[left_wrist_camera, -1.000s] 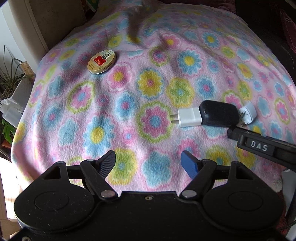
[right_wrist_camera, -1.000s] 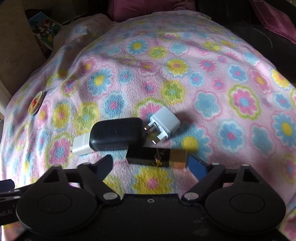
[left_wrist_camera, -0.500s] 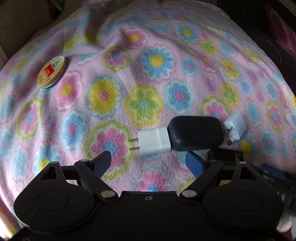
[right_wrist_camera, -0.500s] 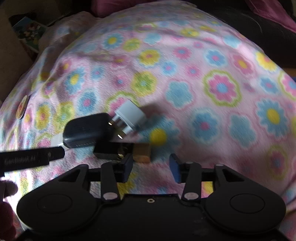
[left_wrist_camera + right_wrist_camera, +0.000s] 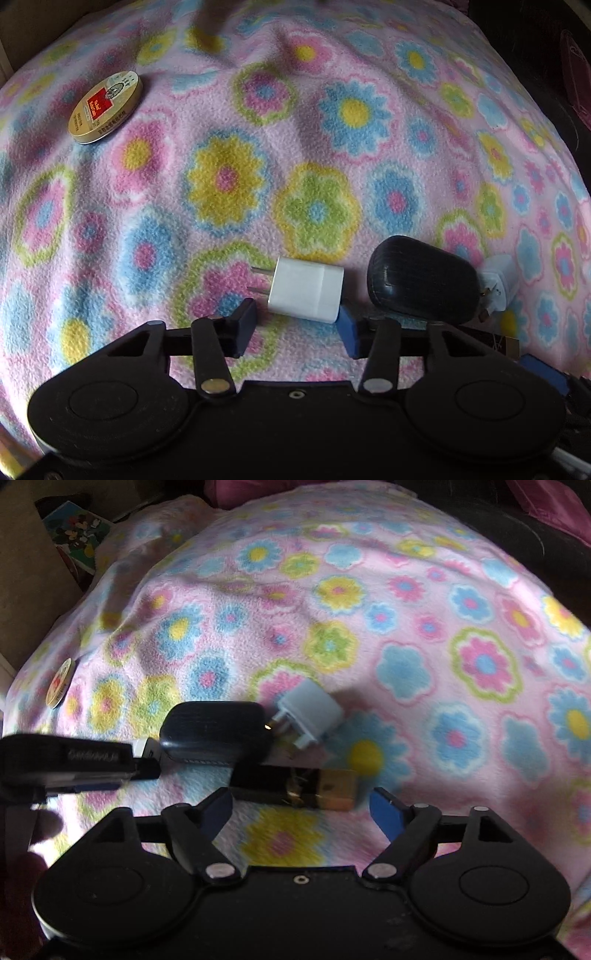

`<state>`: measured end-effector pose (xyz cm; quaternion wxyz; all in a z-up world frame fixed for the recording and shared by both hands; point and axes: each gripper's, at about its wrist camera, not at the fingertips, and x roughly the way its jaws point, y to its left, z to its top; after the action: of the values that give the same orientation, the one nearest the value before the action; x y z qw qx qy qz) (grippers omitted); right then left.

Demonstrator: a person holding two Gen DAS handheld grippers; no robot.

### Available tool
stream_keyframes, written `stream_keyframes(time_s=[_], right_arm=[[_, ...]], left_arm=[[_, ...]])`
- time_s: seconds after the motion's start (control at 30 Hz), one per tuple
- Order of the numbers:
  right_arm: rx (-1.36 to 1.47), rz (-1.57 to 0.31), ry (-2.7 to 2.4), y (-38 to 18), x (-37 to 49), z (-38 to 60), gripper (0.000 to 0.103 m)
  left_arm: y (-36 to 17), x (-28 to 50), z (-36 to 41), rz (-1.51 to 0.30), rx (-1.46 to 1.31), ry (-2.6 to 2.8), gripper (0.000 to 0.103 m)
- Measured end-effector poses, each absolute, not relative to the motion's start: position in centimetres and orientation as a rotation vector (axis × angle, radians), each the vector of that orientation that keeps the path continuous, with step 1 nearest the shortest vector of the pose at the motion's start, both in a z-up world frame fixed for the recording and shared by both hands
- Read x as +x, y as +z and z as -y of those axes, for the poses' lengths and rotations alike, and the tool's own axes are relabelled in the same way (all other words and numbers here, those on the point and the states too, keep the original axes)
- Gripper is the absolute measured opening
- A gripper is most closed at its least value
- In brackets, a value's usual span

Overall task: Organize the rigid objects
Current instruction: 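Grasp the white plug with the left tool while the right tool grasps the black-gold lipstick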

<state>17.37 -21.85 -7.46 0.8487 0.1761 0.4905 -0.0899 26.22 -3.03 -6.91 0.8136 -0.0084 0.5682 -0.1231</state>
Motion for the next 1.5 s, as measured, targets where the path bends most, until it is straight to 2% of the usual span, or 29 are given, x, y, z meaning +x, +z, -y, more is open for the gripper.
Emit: stream_keyframes(time_s=[0.1, 0.13, 0.17, 0.23, 0.27, 0.3, 0.4, 0.47, 0.57, 0.6, 0.7, 0.73, 0.9, 1.03, 1.1, 1.27, 1.33, 1.5], right_arm=[[0.380, -1.094, -0.234, -8.5, 18.9, 21.4, 0.085], [0.384, -1.106, -0.250, -8.7, 19.2, 21.3, 0.081], [0.378, -1.107, -0.261, -8.7, 19.3, 21.3, 0.064], [0.329, -1.105, -0.293, -8.5, 19.0, 21.1, 0.036], [0.335, -1.096, -0.276, -8.4, 18.7, 21.3, 0.028], [0.351, -1.092, -0.260, -8.3, 18.4, 21.7, 0.028], [0.382, -1.086, -0.238, -8.3, 17.8, 22.8, 0.033], [0.387, -1.075, -0.254, -8.2, 17.5, 23.2, 0.058], [0.409, -1.055, -0.264, -7.9, 17.2, 23.5, 0.073], [0.418, -1.053, -0.263, -7.9, 17.2, 23.5, 0.073], [0.407, -1.052, -0.255, -8.0, 17.6, 23.1, 0.073], [0.388, -1.050, -0.257, -8.1, 17.8, 23.0, 0.073], [0.234, -1.066, -0.317, -8.6, 18.8, 23.5, 0.068], [0.312, -1.070, -0.491, -8.8, 17.6, 27.5, 0.064], [0.316, -1.048, -0.426, -8.2, 17.5, 27.1, 0.067], [0.336, -1.009, -0.245, -7.5, 18.3, 23.8, 0.087], [0.302, -1.004, -0.248, -7.7, 19.2, 22.4, 0.087], [0.295, -1.025, -0.258, -8.8, 21.2, 21.9, 0.086]], left_arm=[[-6.7, 26.3, 3.0, -1.219, -0.011, -0.263, 0.047], [-6.6, 26.2, 3.1, -1.215, 0.001, -0.263, 0.050], [-6.4, 26.0, 3.2, -1.201, 0.018, -0.267, 0.054], [-6.1, 25.5, 3.4, -1.160, 0.051, -0.262, 0.078], [-5.9, 25.4, 3.4, -1.145, 0.066, -0.257, 0.079], [-5.7, 25.4, 3.5, -1.135, 0.077, -0.263, 0.079], [-5.6, 25.6, 3.6, -1.124, 0.097, -0.266, 0.080], [-5.9, 26.0, 3.5, -1.142, 0.097, -0.252, 0.080], [-6.8, 26.7, 3.6, -1.174, 0.080, -0.231, 0.080], [-7.0, 26.9, 3.7, -1.169, 0.086, -0.230, 0.079], [-7.6, 27.0, 4.6, -1.146, 0.180, -0.244, 0.057], [-7.7, 27.0, 5.0, -1.136, 0.218, -0.246, 0.056], [-7.7, 27.1, 5.0, -1.135, 0.233, -0.262, 0.056], [-7.8, 27.2, 5.0, -1.133, 0.227, -0.267, 0.061], [-7.9, 27.1, 5.3, -1.125, 0.238, -0.263, 0.062], [-7.9, 27.2, 5.3, -1.121, 0.239, -0.269, 0.066], [-7.8, 27.1, 4.9, -1.125, 0.229, -0.278, 0.072], [-7.7, 26.9, 4.5, -1.120, 0.221, -0.289, 0.071]])
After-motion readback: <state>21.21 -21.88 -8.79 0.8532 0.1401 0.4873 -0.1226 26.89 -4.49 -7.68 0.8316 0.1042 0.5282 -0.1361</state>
